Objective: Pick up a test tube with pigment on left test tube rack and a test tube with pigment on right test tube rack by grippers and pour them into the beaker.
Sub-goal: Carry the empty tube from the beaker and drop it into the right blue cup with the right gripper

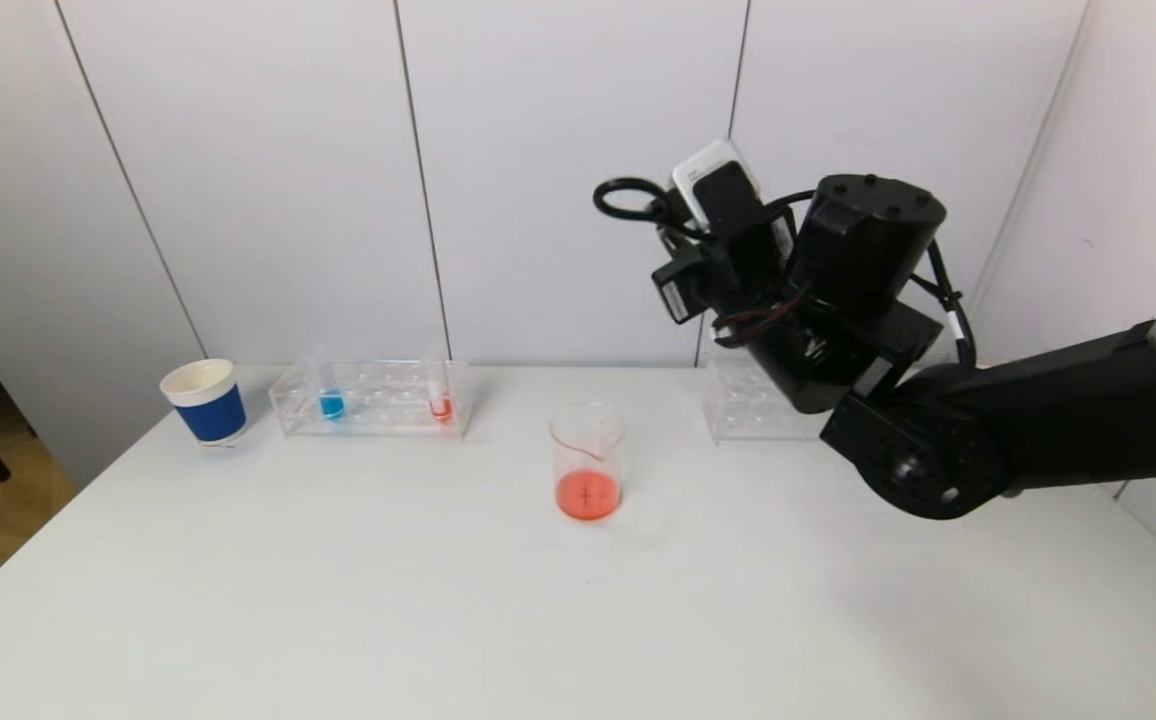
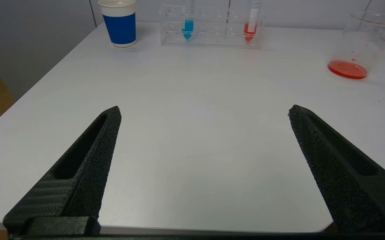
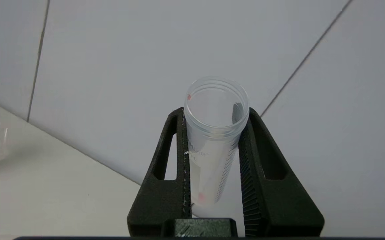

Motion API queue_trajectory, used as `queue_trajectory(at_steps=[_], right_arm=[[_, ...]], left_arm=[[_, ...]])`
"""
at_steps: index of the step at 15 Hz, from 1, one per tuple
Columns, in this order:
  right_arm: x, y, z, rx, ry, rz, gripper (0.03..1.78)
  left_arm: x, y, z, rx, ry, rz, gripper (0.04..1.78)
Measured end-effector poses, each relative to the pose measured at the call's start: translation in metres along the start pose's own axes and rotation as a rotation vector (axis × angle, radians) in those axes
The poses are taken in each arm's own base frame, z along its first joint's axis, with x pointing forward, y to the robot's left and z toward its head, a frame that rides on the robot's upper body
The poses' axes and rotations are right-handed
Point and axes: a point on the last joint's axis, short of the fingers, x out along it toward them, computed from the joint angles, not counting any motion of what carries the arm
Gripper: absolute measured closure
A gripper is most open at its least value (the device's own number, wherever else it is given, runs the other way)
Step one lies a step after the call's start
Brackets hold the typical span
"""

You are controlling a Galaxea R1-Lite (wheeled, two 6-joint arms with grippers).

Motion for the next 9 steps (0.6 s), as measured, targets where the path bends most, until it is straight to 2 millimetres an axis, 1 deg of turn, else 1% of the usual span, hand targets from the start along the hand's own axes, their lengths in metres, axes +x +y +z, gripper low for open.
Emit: queue_trajectory(at_steps=[5, 7, 9], right_arm=[[0.005, -0.057, 0.003, 0.089, -0.016, -0.148, 1.33], [0.005, -0.075, 0.002, 0.143, -0.021, -0.191, 1.33], [0.003, -0.088, 0.002, 0.197, -0.021, -0.218, 1.33]], left_arm=[[0.0, 0.0, 0.0, 0.0, 0.0, 0.0, 0.06], [0.0, 0.0, 0.0, 0.0, 0.0, 0.0, 0.06], [0.0, 0.0, 0.0, 0.0, 0.0, 0.0, 0.06]])
